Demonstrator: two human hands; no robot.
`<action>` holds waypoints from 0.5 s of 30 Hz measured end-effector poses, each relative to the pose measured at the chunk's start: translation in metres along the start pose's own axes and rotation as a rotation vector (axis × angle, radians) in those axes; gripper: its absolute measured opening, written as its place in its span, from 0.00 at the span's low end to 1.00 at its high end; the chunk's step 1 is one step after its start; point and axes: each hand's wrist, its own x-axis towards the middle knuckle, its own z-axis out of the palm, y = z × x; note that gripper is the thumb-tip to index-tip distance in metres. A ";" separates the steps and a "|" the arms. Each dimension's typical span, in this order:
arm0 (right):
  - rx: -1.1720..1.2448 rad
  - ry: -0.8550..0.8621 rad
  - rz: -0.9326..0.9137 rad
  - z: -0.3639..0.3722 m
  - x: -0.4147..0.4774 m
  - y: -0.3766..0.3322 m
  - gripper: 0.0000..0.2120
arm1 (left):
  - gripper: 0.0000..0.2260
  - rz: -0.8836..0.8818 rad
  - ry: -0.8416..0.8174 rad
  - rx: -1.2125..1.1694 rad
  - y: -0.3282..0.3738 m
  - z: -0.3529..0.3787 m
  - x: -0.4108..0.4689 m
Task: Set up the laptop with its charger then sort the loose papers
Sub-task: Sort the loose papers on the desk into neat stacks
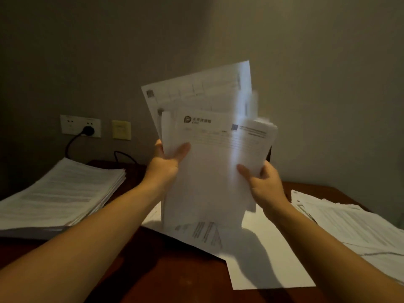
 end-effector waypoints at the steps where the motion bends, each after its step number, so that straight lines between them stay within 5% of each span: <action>1: -0.013 -0.010 0.017 0.001 -0.003 0.005 0.18 | 0.19 -0.013 0.007 0.005 -0.009 -0.002 -0.003; 6: 0.004 0.001 0.028 0.001 -0.009 0.017 0.21 | 0.15 -0.001 -0.016 0.052 -0.032 -0.008 -0.015; 11: -0.016 0.023 -0.110 0.002 0.005 0.003 0.24 | 0.16 0.210 -0.094 0.342 -0.014 -0.008 -0.009; 15: 0.021 0.011 -0.131 0.003 0.005 0.008 0.29 | 0.12 0.230 -0.105 0.269 -0.021 -0.010 -0.012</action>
